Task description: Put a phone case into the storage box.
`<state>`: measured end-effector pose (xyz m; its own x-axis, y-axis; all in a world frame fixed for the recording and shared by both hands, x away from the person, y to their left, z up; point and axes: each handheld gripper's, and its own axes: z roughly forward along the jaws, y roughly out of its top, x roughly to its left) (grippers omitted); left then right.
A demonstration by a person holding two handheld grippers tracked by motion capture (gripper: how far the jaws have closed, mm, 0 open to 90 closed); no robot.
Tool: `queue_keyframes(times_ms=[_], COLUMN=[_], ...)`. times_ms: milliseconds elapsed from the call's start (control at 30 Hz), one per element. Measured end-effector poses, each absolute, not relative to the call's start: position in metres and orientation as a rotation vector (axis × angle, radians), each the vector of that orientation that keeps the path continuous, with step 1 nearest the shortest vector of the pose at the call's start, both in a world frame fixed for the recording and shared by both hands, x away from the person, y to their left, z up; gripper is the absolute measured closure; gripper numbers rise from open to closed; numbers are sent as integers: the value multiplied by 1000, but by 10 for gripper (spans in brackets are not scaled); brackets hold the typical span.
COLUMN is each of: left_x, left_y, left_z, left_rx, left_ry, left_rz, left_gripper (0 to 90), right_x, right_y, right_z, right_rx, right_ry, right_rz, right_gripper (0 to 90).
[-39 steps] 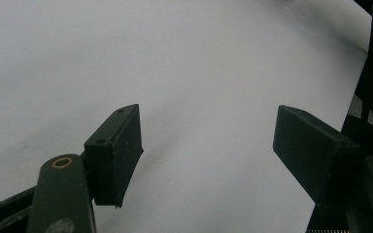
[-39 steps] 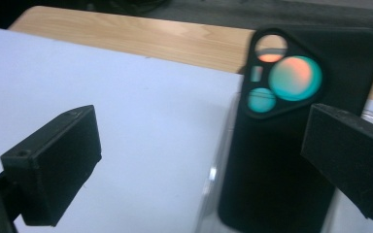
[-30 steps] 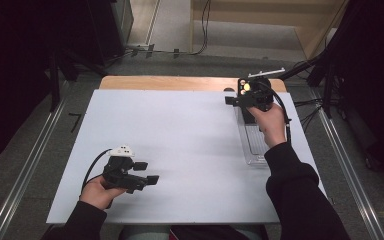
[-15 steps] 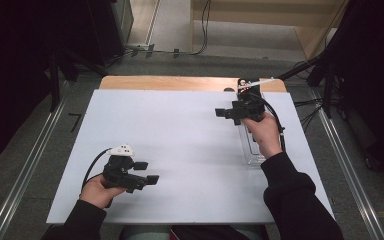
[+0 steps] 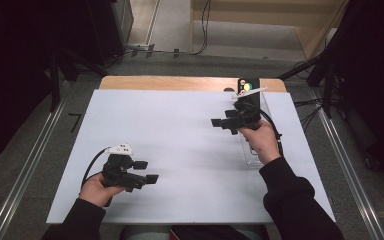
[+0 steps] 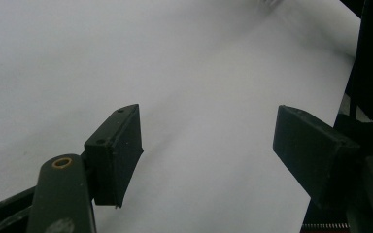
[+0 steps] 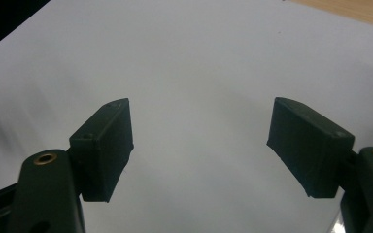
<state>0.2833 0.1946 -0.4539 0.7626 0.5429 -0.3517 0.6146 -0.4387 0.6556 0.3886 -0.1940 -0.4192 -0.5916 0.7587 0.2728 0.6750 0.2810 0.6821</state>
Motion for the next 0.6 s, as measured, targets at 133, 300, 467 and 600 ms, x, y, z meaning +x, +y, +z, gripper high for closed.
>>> queue_keyframes(times_ms=[133,300,467,600], left_x=[284,284,284,284], left_y=[195,194,195,195], left_z=[-453,-453,-453,-453], left_rx=[2138,2138,2138,2137], left_ry=[858,855,852,850], left_rz=[-115,-117,-117,-118], left_gripper=[263,263,263,263], right_x=[381,368,360,354], right_y=[-192,-190,-190,-191], right_z=[-422,-423,-424,-427], right_rx=[1326,1284,1249,1225], right_ry=[2461,2501,2529,2550], right_rz=[1208,1205,1234,1245], right_gripper=[229,229,229,227])
